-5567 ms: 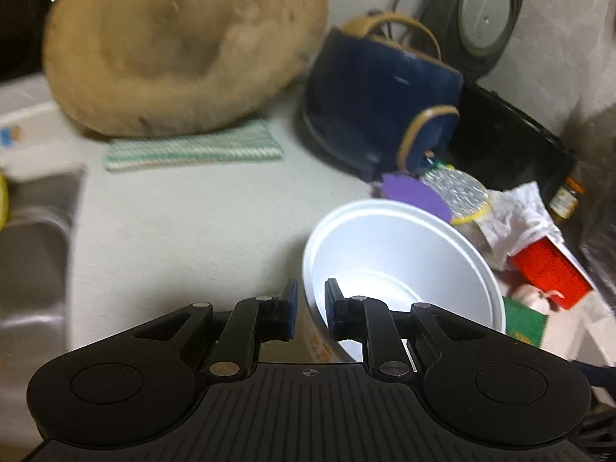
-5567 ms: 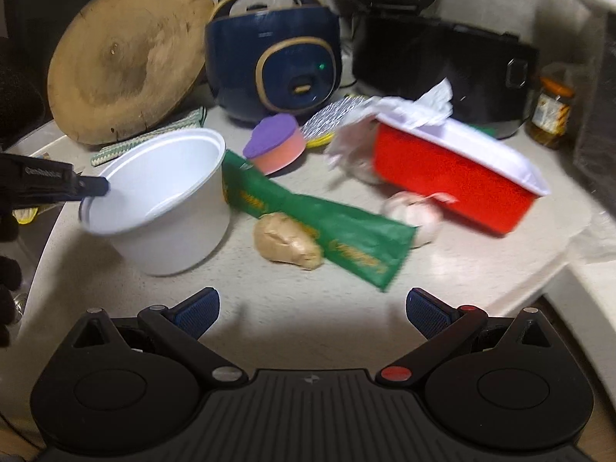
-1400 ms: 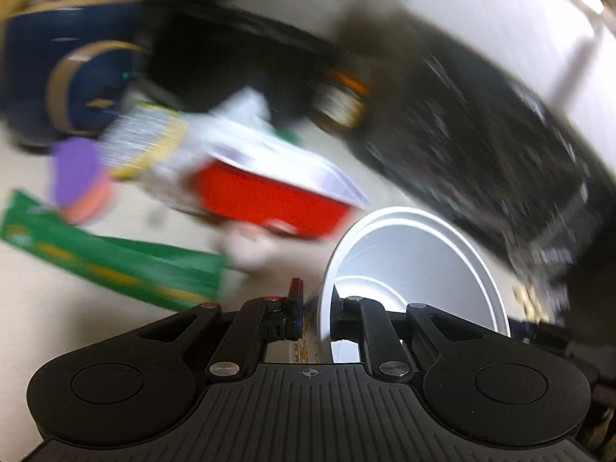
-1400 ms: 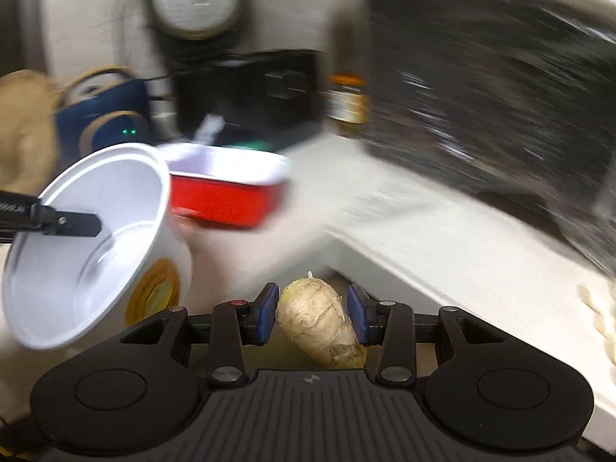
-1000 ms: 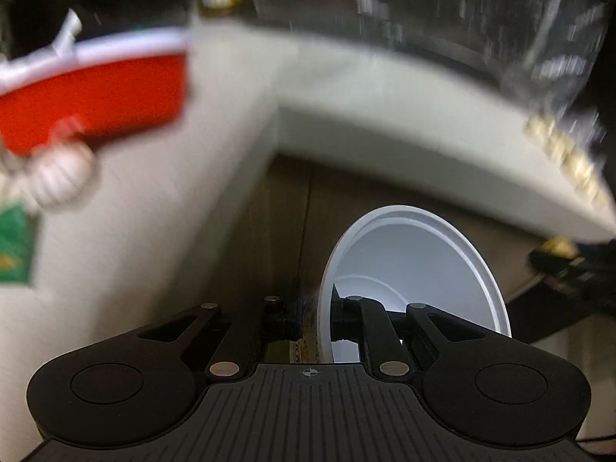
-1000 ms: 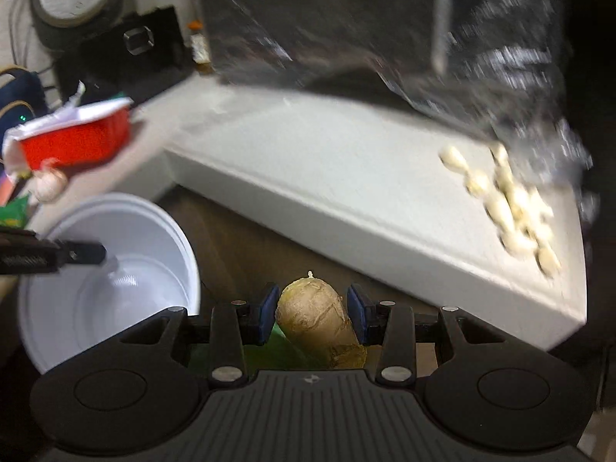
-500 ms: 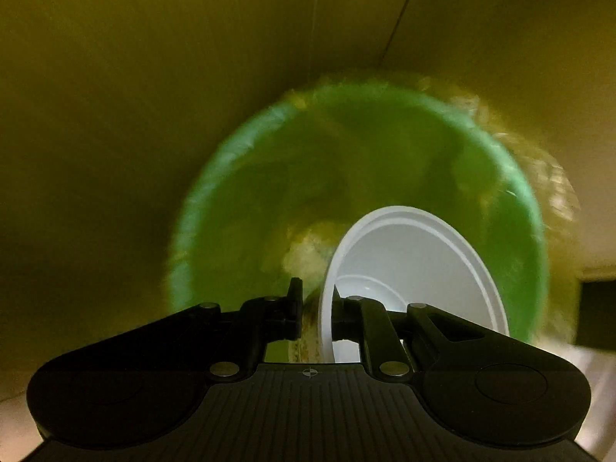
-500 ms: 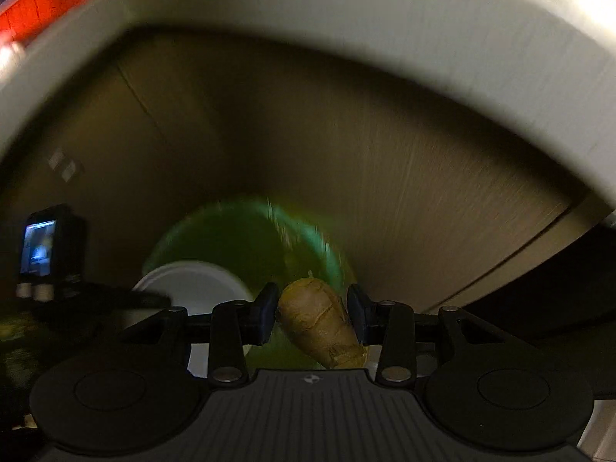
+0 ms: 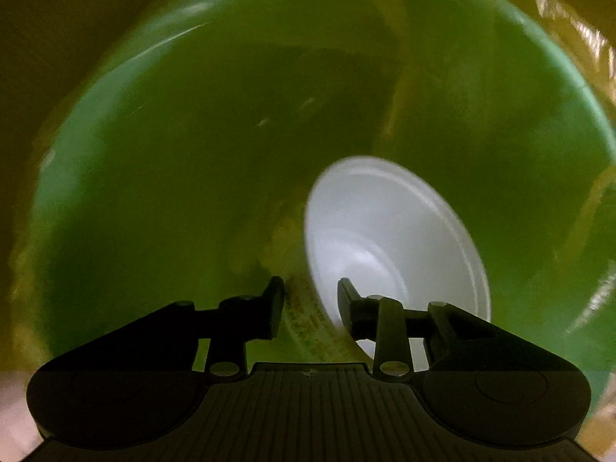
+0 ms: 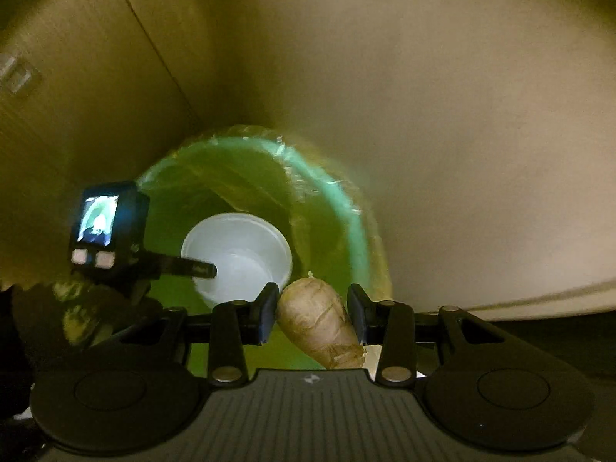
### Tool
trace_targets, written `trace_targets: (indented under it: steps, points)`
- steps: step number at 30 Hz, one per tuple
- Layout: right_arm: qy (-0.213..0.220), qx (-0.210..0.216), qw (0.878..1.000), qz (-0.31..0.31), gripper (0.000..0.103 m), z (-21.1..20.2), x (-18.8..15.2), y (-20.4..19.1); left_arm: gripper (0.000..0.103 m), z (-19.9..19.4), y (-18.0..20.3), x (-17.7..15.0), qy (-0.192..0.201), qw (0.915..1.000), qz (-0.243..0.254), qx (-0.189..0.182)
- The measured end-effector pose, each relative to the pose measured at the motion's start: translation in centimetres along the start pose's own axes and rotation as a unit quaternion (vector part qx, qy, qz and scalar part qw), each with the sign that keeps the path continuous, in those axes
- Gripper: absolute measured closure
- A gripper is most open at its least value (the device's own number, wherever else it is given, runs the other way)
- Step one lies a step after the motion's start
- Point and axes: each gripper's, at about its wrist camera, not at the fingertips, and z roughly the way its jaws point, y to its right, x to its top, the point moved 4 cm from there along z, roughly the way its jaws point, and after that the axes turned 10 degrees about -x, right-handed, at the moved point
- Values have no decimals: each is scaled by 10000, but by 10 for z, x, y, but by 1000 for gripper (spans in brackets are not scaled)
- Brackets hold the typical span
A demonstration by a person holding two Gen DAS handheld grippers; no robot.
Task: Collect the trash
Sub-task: 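Carry the cup and ginger down into the green-lined trash bin with both tools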
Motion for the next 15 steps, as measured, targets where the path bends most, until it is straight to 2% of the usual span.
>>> trace_targets:
  steps: [3,5,6,9,11,15]
  points:
    - [-7,101,9999,-93,64,14,11,-18,68,7,-8,-2,-41,9980,-514,-354]
    - [11,35,9999,-145,64,19,18,-25,68,34,3,9,-213,9969,-537,-529]
    - [28,-27,9999,-164,64,21,21,-26,69,47,10,16,-315,9978,-396,-433]
    - [94,-309,9992,-223,64,21,23,-21,70,71,20,22,-660,9975,209,154]
    - [38,-387,9991,-153,64,24,19,-14,71,56,14,21,-539,9982,194,186]
    - [-182,-326,9993,-90,64,38,9,-13,71,0,3,8,-36,9996,-10,-263]
